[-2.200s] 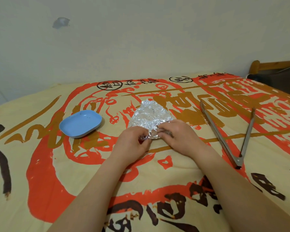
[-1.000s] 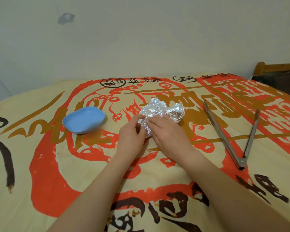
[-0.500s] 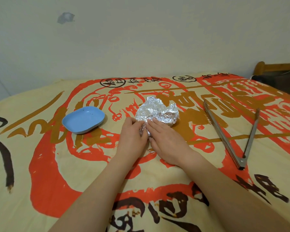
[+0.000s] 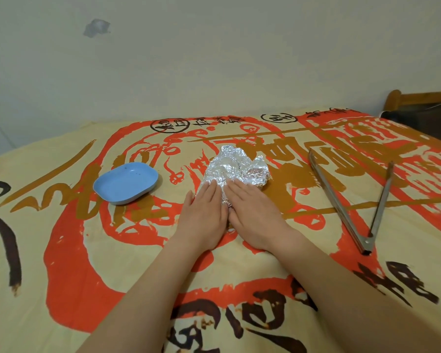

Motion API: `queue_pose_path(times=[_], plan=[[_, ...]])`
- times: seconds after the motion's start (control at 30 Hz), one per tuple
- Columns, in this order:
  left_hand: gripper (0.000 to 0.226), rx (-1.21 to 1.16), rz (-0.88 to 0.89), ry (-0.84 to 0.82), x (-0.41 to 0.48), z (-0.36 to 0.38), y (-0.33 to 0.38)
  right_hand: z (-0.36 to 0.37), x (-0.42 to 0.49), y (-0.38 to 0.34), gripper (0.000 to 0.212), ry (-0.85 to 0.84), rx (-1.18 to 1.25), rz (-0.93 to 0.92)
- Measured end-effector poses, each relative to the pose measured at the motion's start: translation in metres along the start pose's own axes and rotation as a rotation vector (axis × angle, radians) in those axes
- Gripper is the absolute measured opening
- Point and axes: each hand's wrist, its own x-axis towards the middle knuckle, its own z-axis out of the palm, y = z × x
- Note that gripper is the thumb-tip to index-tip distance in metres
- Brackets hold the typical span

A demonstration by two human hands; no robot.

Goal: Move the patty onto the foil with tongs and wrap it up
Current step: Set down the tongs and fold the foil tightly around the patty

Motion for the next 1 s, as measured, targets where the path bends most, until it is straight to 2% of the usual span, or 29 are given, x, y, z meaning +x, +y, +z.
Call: queue_pose_path(times=[0.1,0.37,0.57,0.8,1.0], plan=[[0.059,0.044,0.002,-0.029,-0.001,0.001,-0.001,0.002,-0.001,0.002,0.058,-0.024,-0.050,0.046],[0.063,0.105,0.018,-0.019,-0.003,0.001,0.000,0.001,0.000,0.006,0.057,-0.056,0.049,0.049],[0.060,0.028,0.046,-0.028,-0.002,0.003,-0.002,0.003,0.000,0.007,0.057,-0.051,0.058,0.050],[0.063,-0.300,-0.001,-0.001,0.002,-0.005,-0.016,0.001,0.000,0.008,0.057,-0.055,0.093,0.043],[0.062,-0.214,-0.006,-0.025,0.003,-0.002,-0.016,0.001,0.000,0.008,0.057,-0.065,0.089,0.044]])
